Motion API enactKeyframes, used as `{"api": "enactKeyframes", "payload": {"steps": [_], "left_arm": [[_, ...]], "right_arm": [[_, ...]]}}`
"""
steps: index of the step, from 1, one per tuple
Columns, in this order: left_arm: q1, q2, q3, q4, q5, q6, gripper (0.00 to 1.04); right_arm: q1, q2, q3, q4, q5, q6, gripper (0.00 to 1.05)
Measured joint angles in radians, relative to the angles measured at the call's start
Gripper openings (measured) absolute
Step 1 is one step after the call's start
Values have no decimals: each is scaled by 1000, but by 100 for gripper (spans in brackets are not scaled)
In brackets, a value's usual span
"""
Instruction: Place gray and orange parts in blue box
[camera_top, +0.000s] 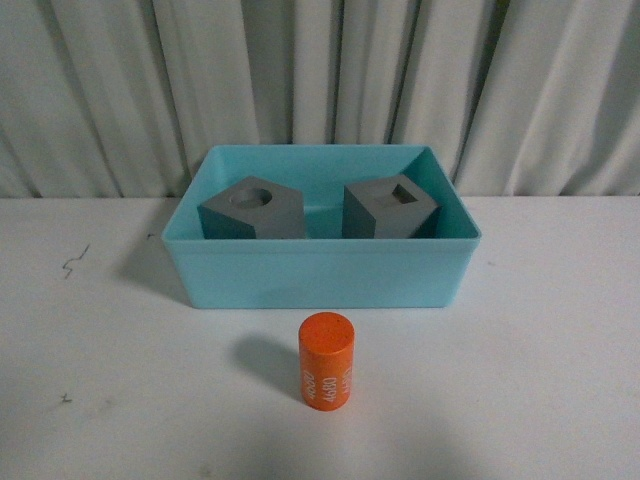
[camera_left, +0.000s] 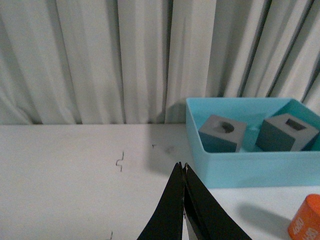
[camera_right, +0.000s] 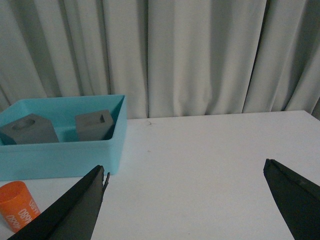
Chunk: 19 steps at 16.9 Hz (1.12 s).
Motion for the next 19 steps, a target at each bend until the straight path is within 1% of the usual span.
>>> {"api": "enactKeyframes", "payload": {"steps": [1, 3, 5, 11, 19], "left_arm": [[0, -4, -16, 28, -1, 0, 2], [1, -18, -21, -18, 1, 0, 2], [2, -29, -21, -28, -2, 0, 2], [2, -154, -21, -140, 0, 0, 2], [2, -260, -21, -240, 0, 0, 2]], "right_arm": [[0, 0, 0, 0, 0, 0, 98], [0, 0, 0, 0, 0, 0, 98], [0, 0, 0, 0, 0, 0, 98], [0, 0, 0, 0, 0, 0, 98], [0, 0, 0, 0, 0, 0, 98]]}}
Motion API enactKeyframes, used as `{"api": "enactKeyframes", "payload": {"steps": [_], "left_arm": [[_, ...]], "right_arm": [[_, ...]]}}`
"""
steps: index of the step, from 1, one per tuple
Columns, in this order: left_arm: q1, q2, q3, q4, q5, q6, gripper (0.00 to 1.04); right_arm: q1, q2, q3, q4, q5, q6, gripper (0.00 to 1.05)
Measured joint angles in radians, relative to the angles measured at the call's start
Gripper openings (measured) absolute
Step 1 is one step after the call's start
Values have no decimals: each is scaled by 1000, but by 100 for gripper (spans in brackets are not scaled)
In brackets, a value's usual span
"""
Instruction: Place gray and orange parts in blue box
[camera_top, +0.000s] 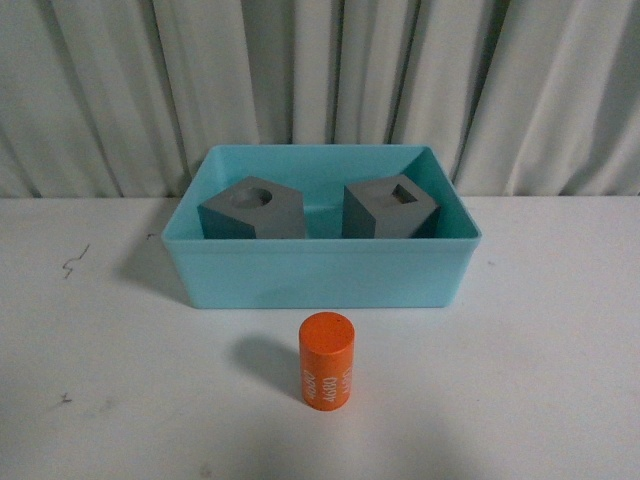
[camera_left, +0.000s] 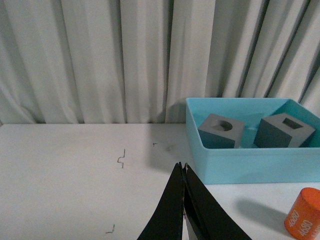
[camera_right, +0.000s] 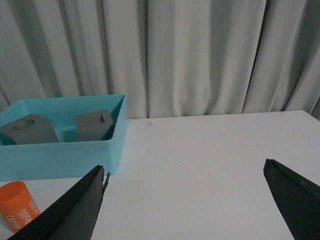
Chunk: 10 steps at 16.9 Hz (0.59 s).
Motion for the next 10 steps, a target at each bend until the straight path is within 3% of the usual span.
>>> {"api": "enactKeyframes", "payload": {"steps": [2, 7, 8, 10], "left_arm": [[0, -149, 1, -189, -1, 0, 2], [0, -168, 1, -180, 0, 0, 2], [0, -168, 1, -180, 0, 0, 34], [0, -168, 1, -180, 0, 0, 59]], "right_arm": [[0, 0, 0, 0, 0, 0, 98], [0, 0, 0, 0, 0, 0, 98], [0, 0, 0, 0, 0, 0, 98], [0, 0, 0, 0, 0, 0, 98]]}}
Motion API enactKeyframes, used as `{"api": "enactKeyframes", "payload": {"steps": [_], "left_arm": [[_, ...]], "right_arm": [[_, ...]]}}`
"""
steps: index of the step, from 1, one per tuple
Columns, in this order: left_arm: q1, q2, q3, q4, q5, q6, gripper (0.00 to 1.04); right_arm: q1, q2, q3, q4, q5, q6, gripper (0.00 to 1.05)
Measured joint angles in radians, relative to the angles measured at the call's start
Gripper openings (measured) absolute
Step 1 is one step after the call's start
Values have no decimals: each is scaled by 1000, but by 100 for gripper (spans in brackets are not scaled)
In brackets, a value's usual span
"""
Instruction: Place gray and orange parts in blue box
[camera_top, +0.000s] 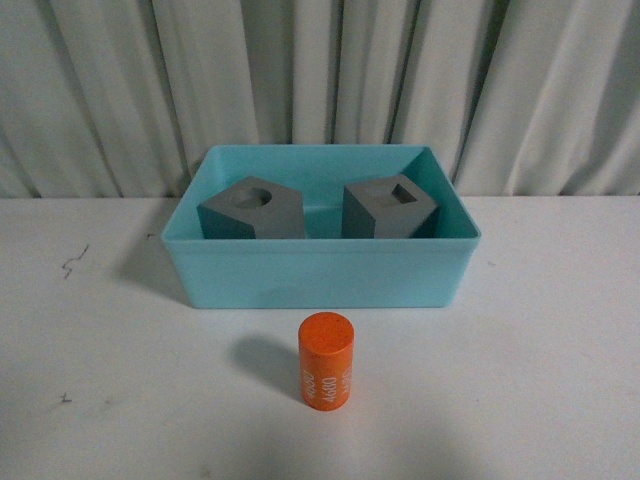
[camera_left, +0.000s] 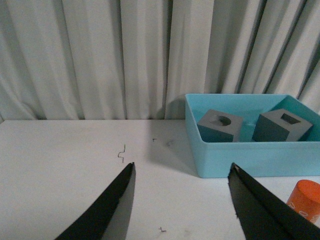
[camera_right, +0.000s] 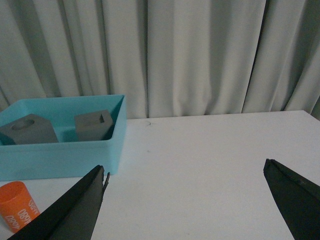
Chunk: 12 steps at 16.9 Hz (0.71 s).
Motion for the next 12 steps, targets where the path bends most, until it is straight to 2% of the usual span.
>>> {"api": "enactKeyframes", "payload": {"steps": [2, 4, 5, 12], "left_arm": [[0, 0, 0, 0, 0, 0, 80], [0, 0, 0, 0, 0, 0, 97], [0, 0, 0, 0, 0, 1, 100], [0, 0, 0, 0, 0, 1, 98]], "right_arm": [[0, 0, 0, 0, 0, 0, 98], [0, 0, 0, 0, 0, 0, 98], [0, 0, 0, 0, 0, 0, 98], [0, 0, 0, 0, 0, 0, 98]]}}
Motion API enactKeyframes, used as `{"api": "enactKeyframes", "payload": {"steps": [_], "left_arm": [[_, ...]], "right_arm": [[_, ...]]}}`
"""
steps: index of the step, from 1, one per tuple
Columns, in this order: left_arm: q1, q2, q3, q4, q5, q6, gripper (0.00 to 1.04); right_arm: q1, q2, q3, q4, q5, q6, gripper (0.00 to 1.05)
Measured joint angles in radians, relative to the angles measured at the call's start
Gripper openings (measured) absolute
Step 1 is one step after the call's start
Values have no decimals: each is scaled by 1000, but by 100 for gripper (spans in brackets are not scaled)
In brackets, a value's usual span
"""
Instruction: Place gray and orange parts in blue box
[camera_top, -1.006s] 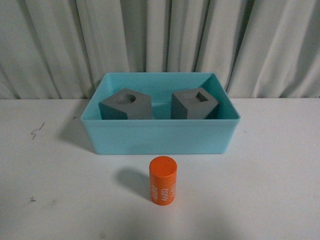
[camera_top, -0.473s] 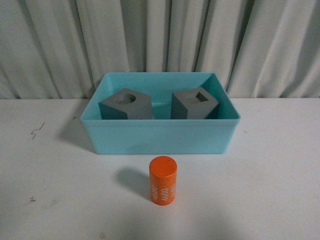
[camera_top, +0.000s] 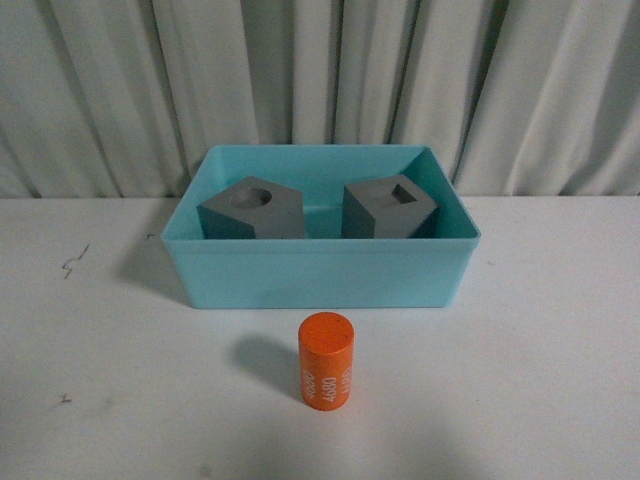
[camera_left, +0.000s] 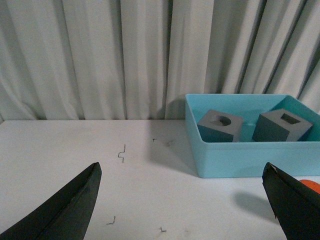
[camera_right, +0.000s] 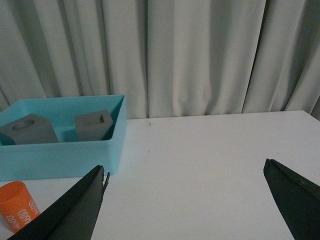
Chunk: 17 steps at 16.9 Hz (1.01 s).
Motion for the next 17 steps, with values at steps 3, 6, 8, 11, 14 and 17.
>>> {"api": "enactKeyframes", "payload": {"steps": [3, 6, 8, 11, 14, 17], "left_arm": [[0, 0, 0, 0, 0, 0, 98], [0, 0, 0, 0, 0, 0, 98], [0, 0, 0, 2, 1, 0, 98], [0, 0, 0, 0, 0, 0, 98], [0, 0, 0, 0, 0, 0, 98], [0, 0, 0, 0, 0, 0, 98]], "right_arm": [[0, 0, 0, 0, 0, 0, 98], [7, 89, 75, -213, 93, 53, 98], [-131, 367, 179, -272, 68, 74, 98], [-354, 699, 314, -56, -195, -66, 98], [-337, 985, 459, 3, -416, -273, 98], [-3, 1468, 702, -122, -599, -669, 98]]}}
